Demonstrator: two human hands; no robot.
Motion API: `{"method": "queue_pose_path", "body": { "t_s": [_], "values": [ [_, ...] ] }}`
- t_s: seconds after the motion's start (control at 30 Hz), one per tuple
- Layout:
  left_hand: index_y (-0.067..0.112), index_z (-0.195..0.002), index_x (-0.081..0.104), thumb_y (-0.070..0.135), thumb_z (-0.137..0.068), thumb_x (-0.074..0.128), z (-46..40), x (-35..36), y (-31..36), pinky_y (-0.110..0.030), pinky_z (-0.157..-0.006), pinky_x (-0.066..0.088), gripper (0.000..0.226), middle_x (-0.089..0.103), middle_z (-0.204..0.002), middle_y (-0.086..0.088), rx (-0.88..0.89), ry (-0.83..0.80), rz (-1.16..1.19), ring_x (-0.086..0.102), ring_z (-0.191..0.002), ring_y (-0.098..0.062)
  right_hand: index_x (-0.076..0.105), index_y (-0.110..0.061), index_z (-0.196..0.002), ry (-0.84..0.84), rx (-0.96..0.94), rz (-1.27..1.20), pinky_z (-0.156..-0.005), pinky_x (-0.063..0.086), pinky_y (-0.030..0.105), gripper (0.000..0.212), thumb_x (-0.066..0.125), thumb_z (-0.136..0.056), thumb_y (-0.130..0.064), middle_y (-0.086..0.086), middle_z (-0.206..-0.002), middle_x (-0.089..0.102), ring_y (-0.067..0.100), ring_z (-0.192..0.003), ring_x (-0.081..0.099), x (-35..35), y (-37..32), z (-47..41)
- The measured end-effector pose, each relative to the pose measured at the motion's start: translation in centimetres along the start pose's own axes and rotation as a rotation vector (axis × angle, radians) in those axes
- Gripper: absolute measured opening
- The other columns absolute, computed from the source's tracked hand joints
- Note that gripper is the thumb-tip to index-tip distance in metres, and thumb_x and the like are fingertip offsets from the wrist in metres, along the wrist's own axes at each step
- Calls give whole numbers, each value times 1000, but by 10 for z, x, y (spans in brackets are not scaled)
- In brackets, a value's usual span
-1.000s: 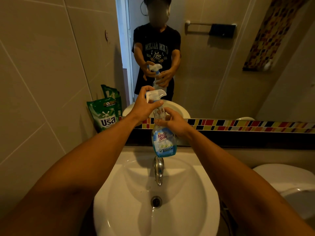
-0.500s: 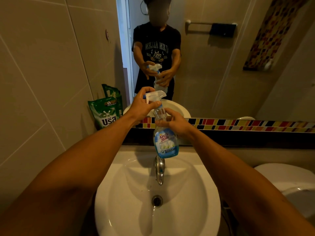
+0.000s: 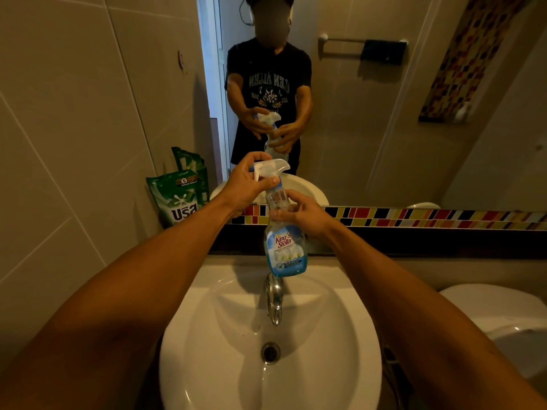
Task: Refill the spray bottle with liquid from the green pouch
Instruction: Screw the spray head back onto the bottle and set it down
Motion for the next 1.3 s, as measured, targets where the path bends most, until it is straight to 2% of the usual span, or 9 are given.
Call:
{"method": "queue_pose_path", "body": {
  "t_s": [0.43, 0.57, 0.67, 0.8, 0.87, 1.0, 1.1, 1.2, 1.3],
  "values": [
    [18, -128, 49, 6, -84, 76, -16, 27, -17, -27, -75, 60, 54, 58, -127, -11, 40, -24, -34, 65, -110, -27, 60, -15, -137, 150, -100, 168, -82, 62, 29, 51, 81, -90, -13, -5, -109, 73, 10, -98, 71, -16, 10, -14],
    [25, -139, 41, 7, -85, 76, -22, 37, -30, -32, -83, 61, 67, 54, -135, -11, 24, -31, -19, 64, -115, -26, 60, -19, -136, 165, -95, 178, -93, 61, 39, 50, 81, -91, -16, 4, -121, 73, 18, -109, 70, -27, 22, -21],
    [33, -146, 33, 13, -85, 76, -20, 43, -44, -32, -86, 60, 77, 55, -139, -10, -33, -8, 32, 64, -117, -22, 59, -22, -134, 179, -84, 141, -90, 61, 34, 45, 78, -94, -13, 1, -119, 72, 15, -108, 70, -37, 33, -26],
    [12, -139, 47, 7, -95, 63, -10, 59, -81, -16, -72, 56, 47, 63, -127, -9, -209, 80, 79, 65, -114, -20, 59, -23, -130, 223, -68, 144, -88, 58, 32, 42, 77, -94, -12, -8, -112, 70, 8, -101, 68, -51, 48, -36],
    [8, -139, 50, 8, -97, 60, -6, 66, -105, -17, -74, 55, 42, 63, -128, -8, -274, 86, 58, 62, -119, -22, 59, -23, -131, 229, -50, 162, -94, 58, 40, 43, 77, -94, -14, -1, -120, 70, 17, -110, 68, -57, 54, -43],
    [10, -142, 49, 9, -100, 56, -4, 83, -145, -8, -73, 49, 42, 57, -125, 6, -392, 46, 3, 57, -114, -8, 59, -21, -137, 248, -21, 188, -97, 59, 44, 48, 78, -93, -14, 2, -127, 69, 23, -117, 67, -72, 68, -56],
    [17, -150, 42, 15, -100, 56, -6, 98, -170, -14, -88, 45, 52, 49, -145, 4, -429, -11, -30, 46, -132, -11, 59, -19, -138, 246, -12, 183, -98, 59, 45, 49, 78, -93, -12, 2, -128, 70, 23, -119, 68, -83, 77, -63],
    [15, -154, 34, 8, -102, 51, -11, 116, -173, -9, -80, 47, 55, 47, -139, 5, -472, -19, 23, 44, -118, -1, 59, -17, -140, 238, -4, 181, -96, 60, 43, 51, 78, -93, -11, 1, -128, 70, 20, -117, 68, -92, 86, -69],
    [18, -152, 37, 8, -103, 50, -18, 131, -177, -26, -99, 50, 52, 53, -137, 5, -480, -32, 47, 52, -127, -12, 58, -15, -141, 231, -5, 168, -90, 59, 34, 51, 77, -94, -11, 1, -129, 70, 14, -112, 68, -102, 90, -72]
  ]
}}
Point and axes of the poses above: each hand's wrist, its own z-axis away from the middle knuckle, its own x-axis out of the palm, y = z × x, the point moved 1 cm from there along -z, towards the middle knuckle
